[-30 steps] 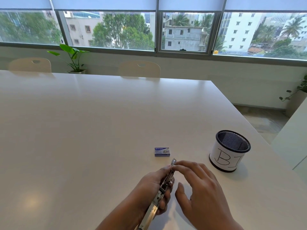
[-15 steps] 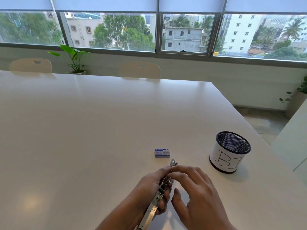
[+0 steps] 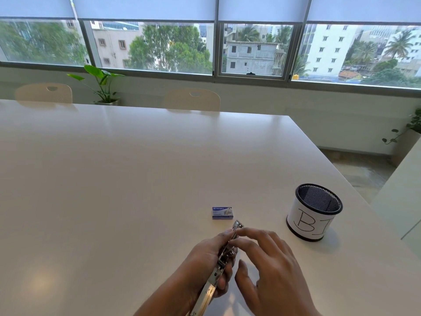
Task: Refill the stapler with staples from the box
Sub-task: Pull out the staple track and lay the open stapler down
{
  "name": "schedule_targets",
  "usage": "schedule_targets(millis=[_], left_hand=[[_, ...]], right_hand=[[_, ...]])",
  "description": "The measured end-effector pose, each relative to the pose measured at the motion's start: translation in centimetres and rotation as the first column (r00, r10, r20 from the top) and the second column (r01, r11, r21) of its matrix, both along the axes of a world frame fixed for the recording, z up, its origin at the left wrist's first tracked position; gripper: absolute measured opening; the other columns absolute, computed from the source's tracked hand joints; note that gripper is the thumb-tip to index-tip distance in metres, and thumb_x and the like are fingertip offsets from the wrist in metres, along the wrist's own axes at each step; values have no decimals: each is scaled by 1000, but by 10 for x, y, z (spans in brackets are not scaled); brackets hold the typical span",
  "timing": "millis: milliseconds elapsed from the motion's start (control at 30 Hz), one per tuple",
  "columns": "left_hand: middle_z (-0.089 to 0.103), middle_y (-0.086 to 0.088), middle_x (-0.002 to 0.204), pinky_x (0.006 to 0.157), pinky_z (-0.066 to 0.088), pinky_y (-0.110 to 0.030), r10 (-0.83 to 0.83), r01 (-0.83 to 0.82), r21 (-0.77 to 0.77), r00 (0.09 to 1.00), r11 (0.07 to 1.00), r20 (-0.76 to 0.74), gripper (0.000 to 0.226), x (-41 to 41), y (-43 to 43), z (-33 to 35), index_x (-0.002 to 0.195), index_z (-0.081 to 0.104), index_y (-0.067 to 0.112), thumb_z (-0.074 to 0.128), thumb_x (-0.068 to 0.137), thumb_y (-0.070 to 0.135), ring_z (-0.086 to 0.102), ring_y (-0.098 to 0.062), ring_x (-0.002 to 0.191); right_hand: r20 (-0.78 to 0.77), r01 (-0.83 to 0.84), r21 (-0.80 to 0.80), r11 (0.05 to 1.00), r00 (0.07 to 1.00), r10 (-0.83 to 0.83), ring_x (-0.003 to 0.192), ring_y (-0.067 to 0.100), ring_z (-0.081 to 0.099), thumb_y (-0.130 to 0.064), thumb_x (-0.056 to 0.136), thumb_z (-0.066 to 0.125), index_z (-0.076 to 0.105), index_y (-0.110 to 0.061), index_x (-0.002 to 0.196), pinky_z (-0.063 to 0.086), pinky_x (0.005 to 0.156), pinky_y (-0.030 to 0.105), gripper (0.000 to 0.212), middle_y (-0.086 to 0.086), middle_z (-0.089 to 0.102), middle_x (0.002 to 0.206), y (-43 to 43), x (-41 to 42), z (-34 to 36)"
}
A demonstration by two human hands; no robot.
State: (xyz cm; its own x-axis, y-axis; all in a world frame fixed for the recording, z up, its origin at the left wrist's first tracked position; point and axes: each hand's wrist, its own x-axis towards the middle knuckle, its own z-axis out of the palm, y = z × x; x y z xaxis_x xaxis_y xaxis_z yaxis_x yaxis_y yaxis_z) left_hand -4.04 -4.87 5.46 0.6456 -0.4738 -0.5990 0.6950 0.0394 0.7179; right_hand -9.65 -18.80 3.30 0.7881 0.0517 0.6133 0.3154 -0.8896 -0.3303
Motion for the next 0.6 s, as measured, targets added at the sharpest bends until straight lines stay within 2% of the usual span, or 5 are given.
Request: schedule_targets(millis=[167, 433, 533, 600], left_hand=[[49, -7, 49, 31, 31, -14, 16, -16, -4, 1000, 1000, -6, 51, 0, 1, -1, 61, 60, 9, 63, 90, 50, 42, -13, 27], [52, -3, 56, 33, 33, -16, -17, 17, -13, 1000, 1000, -25, 47, 1, 2, -1, 64, 66, 12, 64, 88, 52, 46, -10, 31], [51, -3, 55, 32, 33, -16, -19, 19, -10, 999, 1000, -29, 47, 1, 2, 1, 65, 65, 12, 62, 90, 52, 45, -10, 30], [50, -2, 53, 32, 32, -14, -17, 16, -5, 999, 1000, -37, 47, 2, 1, 2, 63, 64, 13, 62, 90, 52, 44, -9, 30]], right_hand=[[27, -46, -16, 999, 999, 46, 101, 11, 59, -21, 69, 62, 68, -29, 97, 51, 77, 30, 29, -13, 64, 114, 2, -1, 1], [-71, 1, 11, 1000, 997, -1, 104, 6, 55, -21, 67, 61, 63, -32, 105, 46, 83, 26, 39, -17, 60, 116, -1, 1, 2], [-81, -51, 140, 989, 995, 62, 107, 2, 55, -15, 66, 65, 63, -32, 106, 49, 85, 24, 43, -21, 59, 115, 0, 1, 0], [-91, -37, 322, 946, 993, 69, 106, 2, 59, -10, 66, 65, 61, -37, 107, 47, 83, 14, 48, -25, 61, 110, 2, 1, 1]])
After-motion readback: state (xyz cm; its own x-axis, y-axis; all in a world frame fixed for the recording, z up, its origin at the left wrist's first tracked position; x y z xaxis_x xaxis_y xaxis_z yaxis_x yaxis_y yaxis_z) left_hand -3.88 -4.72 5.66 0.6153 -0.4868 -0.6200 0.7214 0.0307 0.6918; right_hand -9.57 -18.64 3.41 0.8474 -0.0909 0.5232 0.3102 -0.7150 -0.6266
